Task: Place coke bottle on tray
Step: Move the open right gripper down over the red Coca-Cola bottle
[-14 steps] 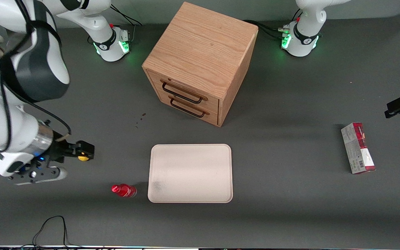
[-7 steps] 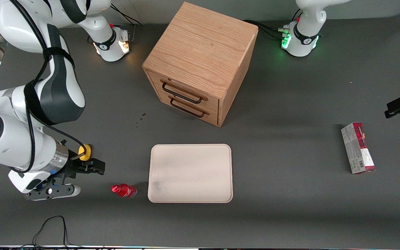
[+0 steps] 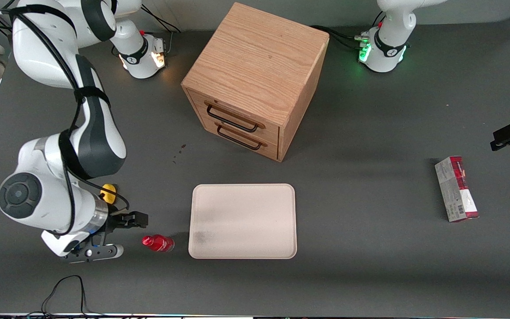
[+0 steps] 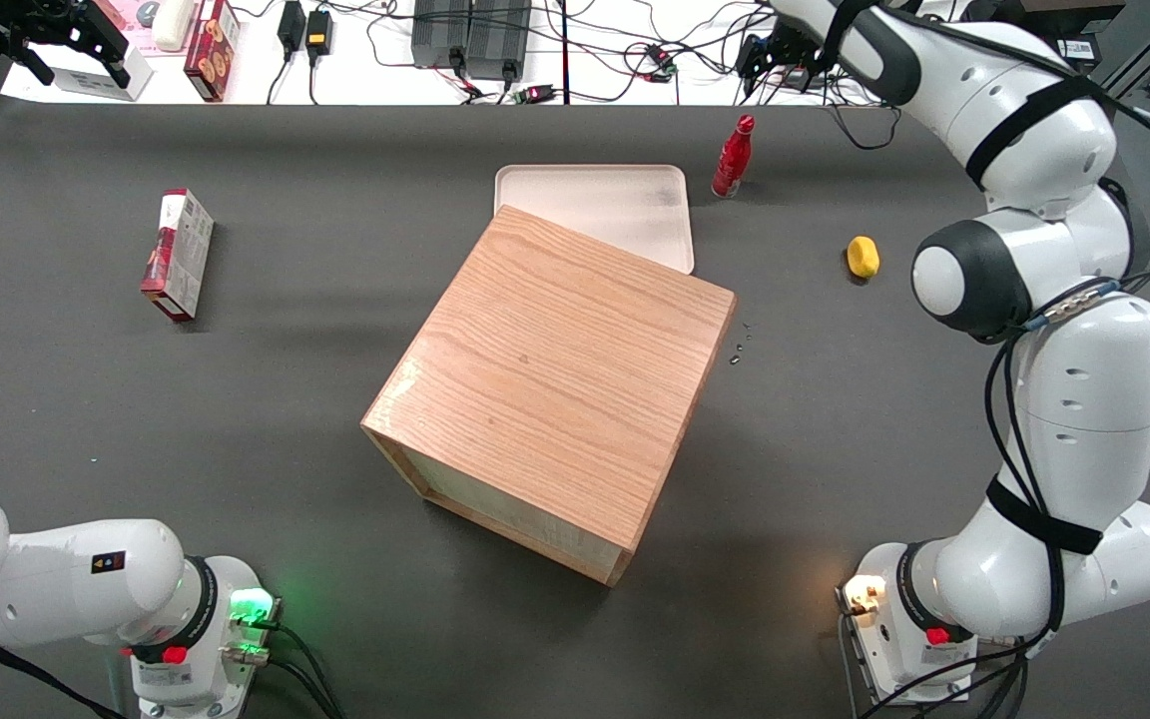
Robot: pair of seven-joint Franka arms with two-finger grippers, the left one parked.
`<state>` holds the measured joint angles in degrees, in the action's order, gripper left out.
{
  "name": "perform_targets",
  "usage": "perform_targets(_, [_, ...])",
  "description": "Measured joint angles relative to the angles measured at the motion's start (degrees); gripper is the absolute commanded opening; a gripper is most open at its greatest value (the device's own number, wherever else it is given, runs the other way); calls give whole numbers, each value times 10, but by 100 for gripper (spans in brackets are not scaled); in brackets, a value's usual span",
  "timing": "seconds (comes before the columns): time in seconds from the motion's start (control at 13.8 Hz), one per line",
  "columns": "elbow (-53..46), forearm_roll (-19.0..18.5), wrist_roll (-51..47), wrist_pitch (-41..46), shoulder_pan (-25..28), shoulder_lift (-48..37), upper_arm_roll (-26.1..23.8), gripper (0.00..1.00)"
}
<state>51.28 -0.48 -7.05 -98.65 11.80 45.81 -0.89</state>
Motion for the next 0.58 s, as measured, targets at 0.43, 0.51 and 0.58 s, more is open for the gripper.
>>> perform_targets(0.43, [-2, 0, 0, -63, 0, 50, -1, 100])
perform_targets(0.51, [-3, 0, 0, -73, 0, 57, -2, 100])
perform_targets(0.58, [-3, 0, 0, -82, -1, 64, -2, 100])
